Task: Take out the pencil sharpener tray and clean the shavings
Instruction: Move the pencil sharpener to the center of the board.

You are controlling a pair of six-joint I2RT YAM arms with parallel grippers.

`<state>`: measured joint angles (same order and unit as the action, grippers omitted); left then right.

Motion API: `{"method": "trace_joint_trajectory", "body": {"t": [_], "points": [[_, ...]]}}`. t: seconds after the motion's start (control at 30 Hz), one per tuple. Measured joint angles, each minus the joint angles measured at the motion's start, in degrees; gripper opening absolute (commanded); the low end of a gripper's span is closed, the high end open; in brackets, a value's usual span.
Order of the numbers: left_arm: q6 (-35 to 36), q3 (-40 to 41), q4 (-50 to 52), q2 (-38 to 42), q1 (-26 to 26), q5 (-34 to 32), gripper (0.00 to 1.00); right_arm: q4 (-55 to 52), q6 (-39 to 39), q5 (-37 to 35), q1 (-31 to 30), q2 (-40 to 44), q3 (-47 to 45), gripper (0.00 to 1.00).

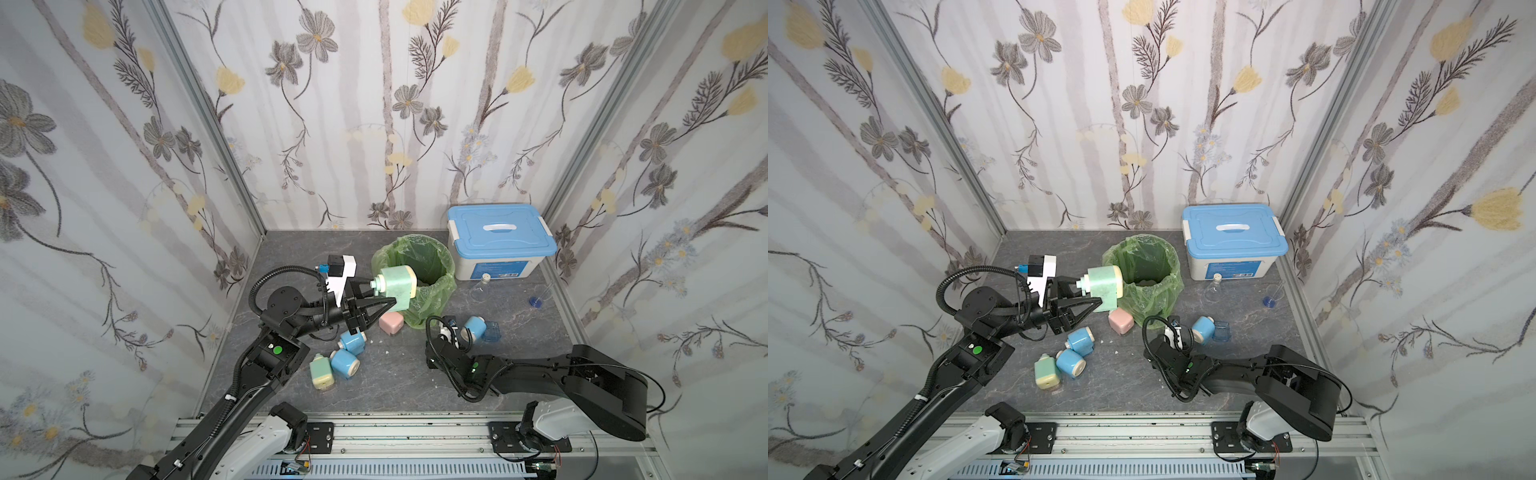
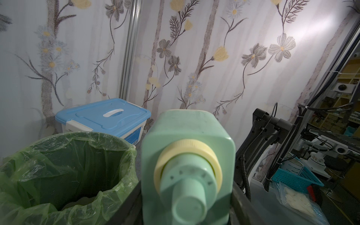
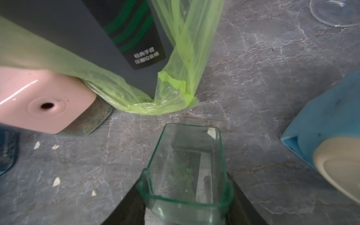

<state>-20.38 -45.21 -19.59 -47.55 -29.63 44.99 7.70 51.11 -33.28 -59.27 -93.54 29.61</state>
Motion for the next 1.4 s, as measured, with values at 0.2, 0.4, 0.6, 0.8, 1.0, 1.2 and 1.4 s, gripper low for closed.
{"method": "trace_joint_trajectory", "body": {"t": [0.2, 0.4, 0.6, 0.8, 1.0, 1.2, 1.4], "points": [[0.26, 0.00, 0.31, 0.28, 0.00, 0.00, 0.48, -6.29, 1.57, -1.88, 0.33, -3.26, 0.70, 0.58], [0.26, 0.00, 0.31, 0.24, 0.00, 0.00, 0.48, -3.02, 1.38, -3.15, 2.93, -0.52, -4.44, 0.58], [0.24, -0.02, 0.37, 0.24, 0.00, 0.00, 0.48, 6.56, 0.76, -3.80, 5.31, 0.50, -10.34, 0.58], [0.26, -0.17, 0.55, -0.07, 0.00, 0.02, 0.48, 13.86, 0.83, -2.08, 7.76, 2.49, -14.47, 0.58], [0.31, -0.17, 0.98, -0.09, 0.00, 0.00, 0.48, 18.05, 0.85, 1.07, 10.03, 5.29, -17.64, 0.59], [0.48, -0.17, 1.05, -0.07, 0.00, 0.00, 0.48, 19.47, 1.01, 2.10, 11.63, 4.15, -17.20, 0.59], [0.70, -0.17, 1.18, 0.37, 0.00, 0.00, 0.48, 20.74, 1.46, 4.04, 13.55, 3.98, -17.18, 0.60]]}}
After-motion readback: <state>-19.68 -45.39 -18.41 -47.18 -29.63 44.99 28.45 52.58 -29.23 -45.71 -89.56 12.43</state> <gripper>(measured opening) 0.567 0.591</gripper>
